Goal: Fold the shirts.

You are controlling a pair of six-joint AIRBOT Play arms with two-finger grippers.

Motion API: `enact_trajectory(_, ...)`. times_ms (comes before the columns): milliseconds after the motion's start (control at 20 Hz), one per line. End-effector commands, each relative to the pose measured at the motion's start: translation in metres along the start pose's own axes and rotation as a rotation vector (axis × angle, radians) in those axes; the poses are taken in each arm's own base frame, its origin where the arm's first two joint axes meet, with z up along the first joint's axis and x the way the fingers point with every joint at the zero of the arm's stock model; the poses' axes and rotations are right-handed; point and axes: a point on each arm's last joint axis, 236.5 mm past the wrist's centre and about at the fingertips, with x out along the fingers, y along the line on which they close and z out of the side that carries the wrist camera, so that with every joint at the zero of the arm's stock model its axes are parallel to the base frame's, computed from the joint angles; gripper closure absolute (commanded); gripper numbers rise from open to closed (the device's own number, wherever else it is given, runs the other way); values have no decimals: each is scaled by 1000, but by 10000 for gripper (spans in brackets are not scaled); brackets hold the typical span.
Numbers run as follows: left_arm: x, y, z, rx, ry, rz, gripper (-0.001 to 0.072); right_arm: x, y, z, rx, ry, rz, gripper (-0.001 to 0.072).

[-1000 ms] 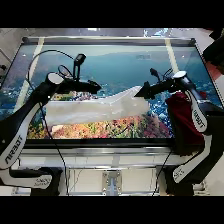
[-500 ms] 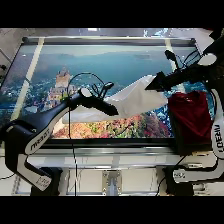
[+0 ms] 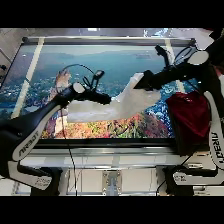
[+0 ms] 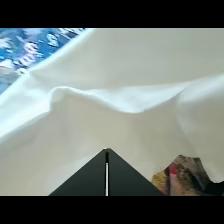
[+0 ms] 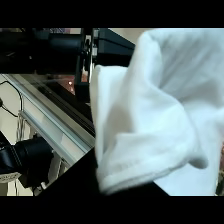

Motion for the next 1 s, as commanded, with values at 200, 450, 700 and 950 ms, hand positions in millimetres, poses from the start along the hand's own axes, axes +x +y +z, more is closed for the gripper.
enact_trajectory(200, -181, 120, 20, -65, -116, 357, 696, 149, 123, 18, -143, -185, 121, 701)
enact_trajectory(450, -236, 135, 15, -116, -165, 415, 696, 175, 189, 23, -237, -353, 179, 95)
enact_trajectory(700, -238, 136, 14, -120, -165, 417, 696, 122, 110, 42, -430, -217, -119, 97)
enact_trajectory(950, -238, 136, 14, -121, -167, 417, 696, 46, -98, 63, -56, -125, -516, 110)
